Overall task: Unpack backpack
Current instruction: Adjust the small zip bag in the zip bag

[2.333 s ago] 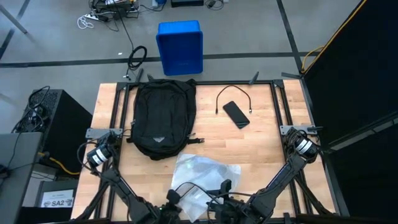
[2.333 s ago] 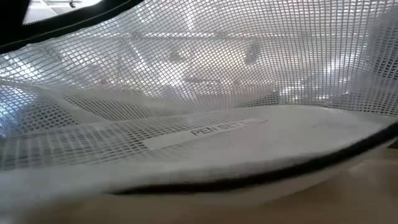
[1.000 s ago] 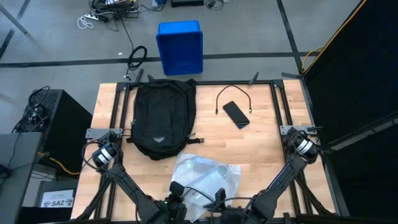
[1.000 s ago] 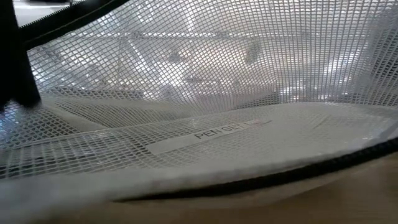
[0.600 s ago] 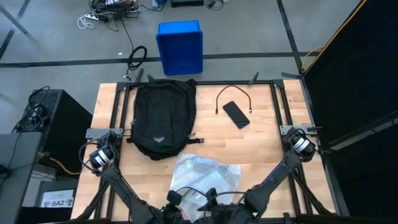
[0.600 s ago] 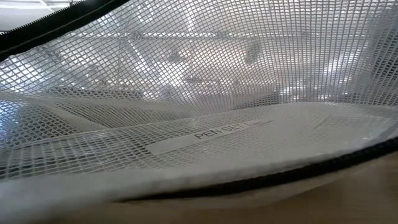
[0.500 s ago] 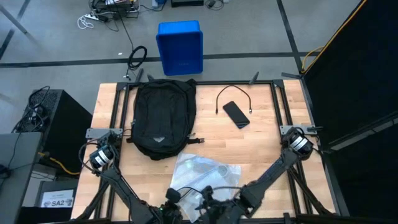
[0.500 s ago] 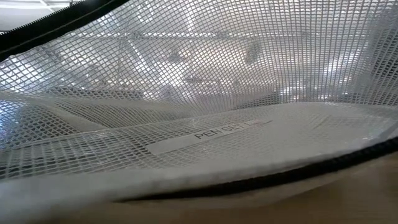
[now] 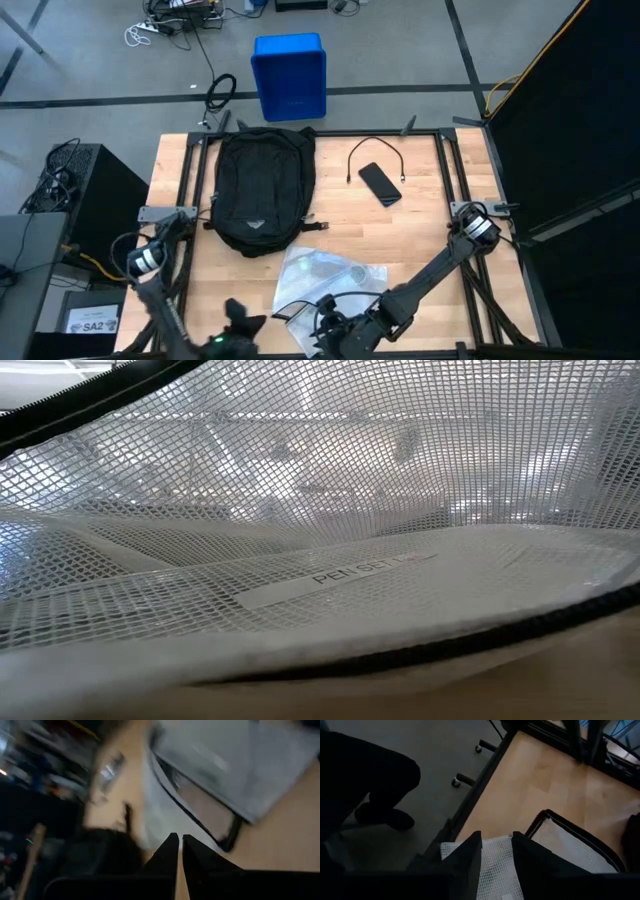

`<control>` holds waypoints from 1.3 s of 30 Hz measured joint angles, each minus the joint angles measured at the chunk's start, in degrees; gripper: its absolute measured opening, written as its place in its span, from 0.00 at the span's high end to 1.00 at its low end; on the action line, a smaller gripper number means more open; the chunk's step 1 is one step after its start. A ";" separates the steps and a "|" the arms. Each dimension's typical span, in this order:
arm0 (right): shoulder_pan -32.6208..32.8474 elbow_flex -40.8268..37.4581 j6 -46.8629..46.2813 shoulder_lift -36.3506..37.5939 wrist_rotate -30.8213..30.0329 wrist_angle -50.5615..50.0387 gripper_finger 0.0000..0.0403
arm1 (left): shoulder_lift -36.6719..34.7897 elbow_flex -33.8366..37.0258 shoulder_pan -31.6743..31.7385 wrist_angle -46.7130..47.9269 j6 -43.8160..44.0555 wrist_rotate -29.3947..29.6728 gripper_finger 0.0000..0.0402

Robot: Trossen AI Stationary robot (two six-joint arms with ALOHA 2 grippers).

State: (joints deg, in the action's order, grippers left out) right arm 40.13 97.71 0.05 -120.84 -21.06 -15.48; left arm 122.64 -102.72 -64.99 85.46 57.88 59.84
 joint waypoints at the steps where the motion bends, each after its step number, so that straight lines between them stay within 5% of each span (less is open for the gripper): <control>1: 0.20 0.00 0.01 0.00 0.00 0.19 0.79 | -0.04 1.27 -1.43 0.63 3.47 3.32 1.00; 5: 0.33 0.00 0.84 0.00 0.03 2.51 0.79 | -0.41 7.43 -4.31 1.43 15.17 1.96 1.00; 8: 0.31 0.00 3.27 0.00 0.02 4.64 0.80 | -2.38 13.32 -4.33 -6.41 15.86 0.75 1.00; 15: -0.89 0.00 5.11 0.00 0.06 7.01 0.79 | -15.62 34.18 -4.32 -41.32 0.81 0.66 1.00; 23: -0.89 0.27 6.35 -0.04 0.28 7.25 0.79 | -23.47 53.38 1.61 -78.52 -17.43 -9.64 0.99; 29: -0.14 0.79 8.17 -0.08 -3.70 6.01 0.80 | -23.49 55.34 4.44 -81.91 -24.04 -12.03 0.90; 39: -1.32 0.86 5.12 -0.72 -5.64 -1.41 0.82 | -23.46 55.32 6.34 -80.20 -26.18 -13.10 0.57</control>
State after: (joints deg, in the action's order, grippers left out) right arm 38.82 98.57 5.18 -121.56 -26.70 -16.89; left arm 99.18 -47.40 -58.64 5.26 31.70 46.74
